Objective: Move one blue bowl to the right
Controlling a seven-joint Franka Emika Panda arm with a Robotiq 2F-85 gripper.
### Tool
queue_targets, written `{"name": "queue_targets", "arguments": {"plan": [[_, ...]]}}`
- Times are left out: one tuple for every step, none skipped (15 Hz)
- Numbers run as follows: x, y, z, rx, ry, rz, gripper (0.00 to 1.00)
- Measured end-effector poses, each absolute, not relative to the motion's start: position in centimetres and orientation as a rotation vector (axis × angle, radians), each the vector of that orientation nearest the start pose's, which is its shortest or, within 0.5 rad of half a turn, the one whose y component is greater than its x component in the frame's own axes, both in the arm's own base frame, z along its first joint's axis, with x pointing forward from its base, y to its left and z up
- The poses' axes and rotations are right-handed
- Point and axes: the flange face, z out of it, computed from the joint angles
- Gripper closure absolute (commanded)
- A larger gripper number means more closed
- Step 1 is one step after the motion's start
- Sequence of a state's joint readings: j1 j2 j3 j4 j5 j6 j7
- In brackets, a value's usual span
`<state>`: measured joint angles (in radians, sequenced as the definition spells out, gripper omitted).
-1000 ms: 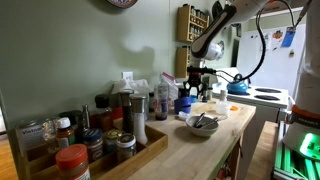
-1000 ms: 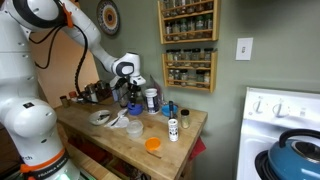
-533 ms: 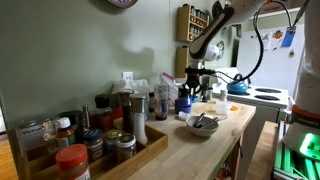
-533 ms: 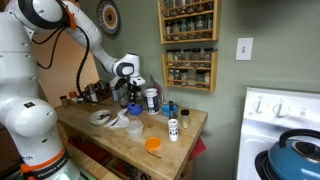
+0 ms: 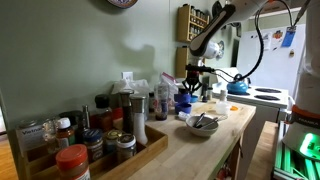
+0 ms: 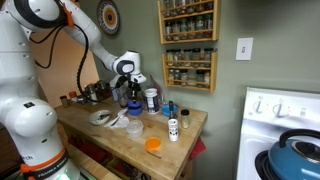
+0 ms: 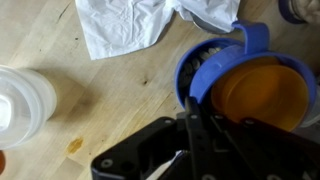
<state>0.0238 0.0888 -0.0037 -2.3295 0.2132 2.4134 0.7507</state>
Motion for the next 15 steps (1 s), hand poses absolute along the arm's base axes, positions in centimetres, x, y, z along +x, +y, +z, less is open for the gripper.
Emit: {"name": "queue_targets", "arguments": {"plan": [[51.3, 0.7, 30.8, -2.73, 1.257, 0.064, 0.99], [51.0, 0.2, 31.5, -2.749, 1.195, 0.042, 0.99], [50.6, -0.4, 32.2, -2.777, 1.115, 0.023, 0.99], [49.9, -1.0, 32.7, -2.803, 1.045, 0.015, 0.99], [49.0, -1.7, 33.1, -2.825, 0.985, 0.023, 0.99], [47.9, -2.5, 33.2, -2.845, 0.93, 0.05, 0.99], [46.8, -3.3, 33.2, -2.863, 0.881, 0.086, 0.99], [45.7, -4.2, 32.9, -2.875, 0.834, 0.118, 0.99], [44.8, -5.2, 32.6, -2.881, 0.807, 0.139, 0.96], [44.0, -6.1, 32.2, -2.875, 0.819, 0.152, 0.96], [43.4, -7.0, 31.8, -2.868, 0.834, 0.163, 0.96], [43.1, -7.4, 31.6, -2.864, 0.842, 0.17, 0.96], [43.0, -7.6, 31.5, -2.863, 0.846, 0.171, 0.99], [43.0, -7.5, 31.5, -2.863, 0.845, 0.171, 0.99], [43.0, -7.5, 31.5, -2.863, 0.844, 0.171, 0.99]]}}
